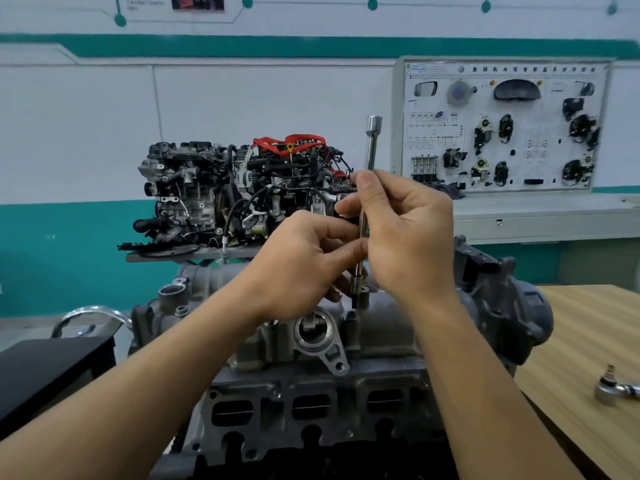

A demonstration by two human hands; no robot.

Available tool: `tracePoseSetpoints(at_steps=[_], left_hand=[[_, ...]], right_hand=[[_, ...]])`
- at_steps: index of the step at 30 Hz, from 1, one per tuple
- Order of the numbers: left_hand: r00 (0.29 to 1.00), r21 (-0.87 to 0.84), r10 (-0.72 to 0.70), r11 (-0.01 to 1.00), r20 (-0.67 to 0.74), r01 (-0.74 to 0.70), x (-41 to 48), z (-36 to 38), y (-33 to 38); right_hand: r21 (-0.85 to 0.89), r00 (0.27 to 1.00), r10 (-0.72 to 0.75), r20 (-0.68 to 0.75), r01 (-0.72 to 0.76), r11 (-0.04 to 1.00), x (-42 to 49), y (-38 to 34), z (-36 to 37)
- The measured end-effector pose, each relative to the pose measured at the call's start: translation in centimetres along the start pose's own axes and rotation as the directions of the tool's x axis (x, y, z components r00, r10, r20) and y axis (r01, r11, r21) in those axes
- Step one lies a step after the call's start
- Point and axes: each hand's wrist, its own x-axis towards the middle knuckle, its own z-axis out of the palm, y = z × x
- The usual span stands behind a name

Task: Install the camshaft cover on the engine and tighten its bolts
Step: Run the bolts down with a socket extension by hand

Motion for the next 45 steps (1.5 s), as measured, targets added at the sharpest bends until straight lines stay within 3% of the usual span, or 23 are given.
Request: tracePoseSetpoints(at_steps=[6,13,24,30,39,45], left_hand=[[0.991,-0.076,0.035,0.996,-0.130,-0.045,-0.5,-2.6,0.4],[0.984,-0.051,-0.023,0.999,-0.175,0.015,-4.1,-7.4,-1.9],[0.990,-0.243,-0.069,0.969,-0.120,0.038,-3.8,-6.1,-3.0],[0.993,-0.237,-0.057,0.971,-0.100,0.032,-3.8,-6.0,-3.3],[0.995,-0.216,-0.094,0.972,-0.017,0.088,-3.6,-6.3,-3.5],[0.993,-0.183,-0.115,0.976,0.008,0.115,-3.5,-6.3,-3.2]], right_hand=[[0.125,0.974,0.125,0.188,-0.150,0.981,1.8,-2.2,3.0],[0.075,0.897,0.230,0.377,-0.277,0.958,0.6,-3.1,7.1],[0.069,0.907,0.316,0.279,-0.347,0.935,-0.2,-2.8,7.0],[0.065,0.911,0.297,0.286,-0.327,0.943,-0.1,-2.3,6.8],[0.058,0.873,0.317,0.371,-0.363,0.930,1.1,-2.1,5.6],[0.053,0.805,0.325,0.496,-0.401,0.915,1.6,-2.4,4.9]])
